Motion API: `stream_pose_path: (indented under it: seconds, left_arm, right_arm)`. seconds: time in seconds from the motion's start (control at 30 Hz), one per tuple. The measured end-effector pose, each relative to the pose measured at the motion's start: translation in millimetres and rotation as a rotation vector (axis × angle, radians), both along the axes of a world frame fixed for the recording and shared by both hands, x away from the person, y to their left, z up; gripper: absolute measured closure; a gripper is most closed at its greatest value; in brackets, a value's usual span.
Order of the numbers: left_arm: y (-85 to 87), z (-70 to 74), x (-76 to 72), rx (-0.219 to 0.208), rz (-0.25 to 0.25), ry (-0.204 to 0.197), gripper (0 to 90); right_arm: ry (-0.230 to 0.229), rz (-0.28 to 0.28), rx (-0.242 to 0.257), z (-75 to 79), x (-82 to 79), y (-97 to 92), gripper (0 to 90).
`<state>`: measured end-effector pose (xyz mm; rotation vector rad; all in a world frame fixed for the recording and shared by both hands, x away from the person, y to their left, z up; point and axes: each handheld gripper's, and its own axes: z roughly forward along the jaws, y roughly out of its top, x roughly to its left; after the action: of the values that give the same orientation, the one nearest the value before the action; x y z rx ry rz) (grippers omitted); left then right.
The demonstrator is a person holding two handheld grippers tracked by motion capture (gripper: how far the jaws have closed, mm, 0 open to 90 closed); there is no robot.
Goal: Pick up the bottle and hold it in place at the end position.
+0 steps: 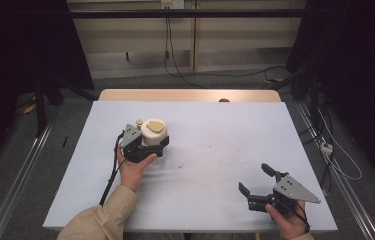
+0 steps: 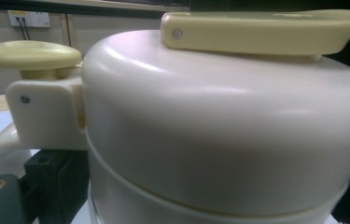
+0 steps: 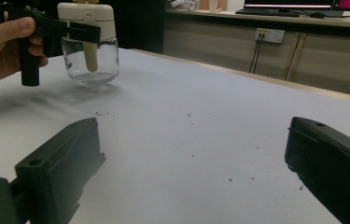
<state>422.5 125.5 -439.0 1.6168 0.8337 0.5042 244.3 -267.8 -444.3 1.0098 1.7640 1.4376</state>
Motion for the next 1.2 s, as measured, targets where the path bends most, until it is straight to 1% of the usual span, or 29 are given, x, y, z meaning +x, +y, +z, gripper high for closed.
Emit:
stream_pose_path:
  seconds: [0.03,0.2,0.23,0.53,0.6,0.67,0.73,0.93,1.1,1.2]
  left_arm:
    - [-0.6,0.3,0.1,0.007,-0.006,0.001,6.1]
    - [-6.0,0.1,0.6,0.001,-0.015,0.01,6.1]
    - [-6.8,0.0,0.9,0.006,-0.019,0.009,6.2]
    - [-11.8,-0.9,3.1,0.006,-0.02,0.019,6.1]
    - [-12.4,-0.3,3.8,0.016,-0.023,0.014,6.2]
    - [-14.1,0.2,4.2,0.009,-0.023,0.015,6.2]
    - [-15.4,0.4,5.0,0.013,-0.033,0.017,6.2]
    - [-20.9,0.8,5.9,0.013,-0.039,0.028,6.2]
    - [-23.9,2.1,6.7,0.019,-0.049,0.025,6.2]
    - [-25.7,2.8,7.3,0.014,-0.05,0.031,6.2]
  right_arm:
    - [0.0,0.0,0.001,-0.1,0.0,0.0,3.0]
    - [0.001,-0.003,0.0,-0.1,-0.3,-0.3,3.0]
    - [0.001,-0.004,-0.002,0.0,-0.3,-0.3,3.1]
    - [0.001,-0.004,0.0,-0.1,-0.5,-0.7,3.1]
    - [0.001,-0.004,0.0,-0.2,-0.5,-0.6,3.1]
    - [0.001,-0.004,0.0,-0.3,-0.5,-0.4,3.1]
    - [0.003,-0.005,0.0,-0.4,-0.5,-0.4,3.1]
    - [0.004,-0.007,0.0,-0.4,-0.7,-0.9,3.1]
    - [0.005,-0.007,0.002,-0.5,-0.8,-1.0,3.1]
    - [0.006,-0.01,0.002,-0.6,-0.9,-1.3,3.1]
